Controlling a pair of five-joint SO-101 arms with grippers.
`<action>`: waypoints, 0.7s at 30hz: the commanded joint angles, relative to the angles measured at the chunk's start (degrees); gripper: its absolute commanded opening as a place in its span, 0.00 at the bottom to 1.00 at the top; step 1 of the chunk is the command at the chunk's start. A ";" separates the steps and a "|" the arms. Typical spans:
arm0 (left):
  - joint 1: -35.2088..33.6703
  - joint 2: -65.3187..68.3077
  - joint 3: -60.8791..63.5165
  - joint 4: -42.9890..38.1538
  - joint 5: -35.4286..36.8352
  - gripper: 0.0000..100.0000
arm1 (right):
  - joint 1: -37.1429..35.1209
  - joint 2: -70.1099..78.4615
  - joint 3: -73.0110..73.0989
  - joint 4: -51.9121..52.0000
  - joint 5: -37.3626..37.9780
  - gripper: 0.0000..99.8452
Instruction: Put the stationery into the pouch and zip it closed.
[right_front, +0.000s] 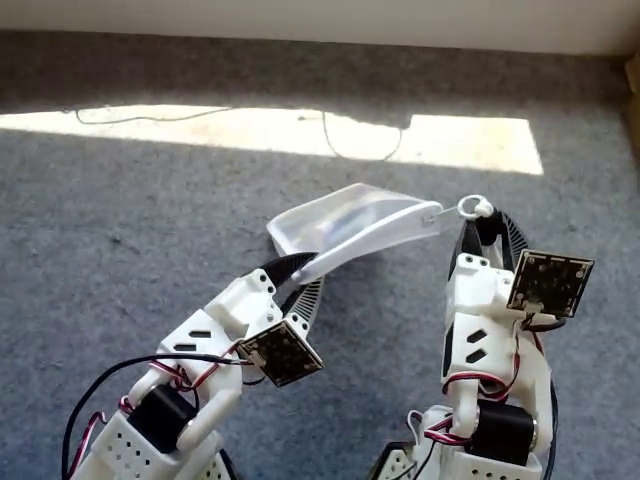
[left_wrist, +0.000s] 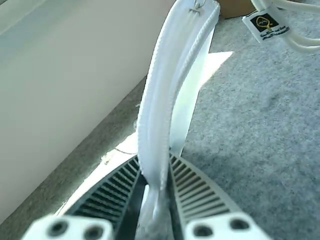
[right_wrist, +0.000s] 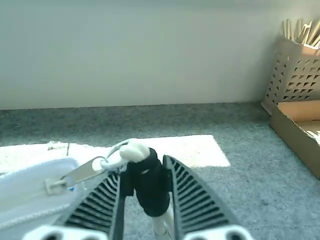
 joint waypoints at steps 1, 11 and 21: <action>-3.65 -1.01 -0.75 0.44 0.62 0.00 | 5.23 -0.66 -1.10 -3.30 -1.23 0.01; -3.65 -1.01 -1.01 0.44 0.62 0.01 | 1.71 -0.75 -1.10 -1.01 -1.32 0.15; -3.65 -1.01 -1.27 0.35 0.62 0.01 | -0.75 -3.91 -9.01 9.80 -0.79 0.17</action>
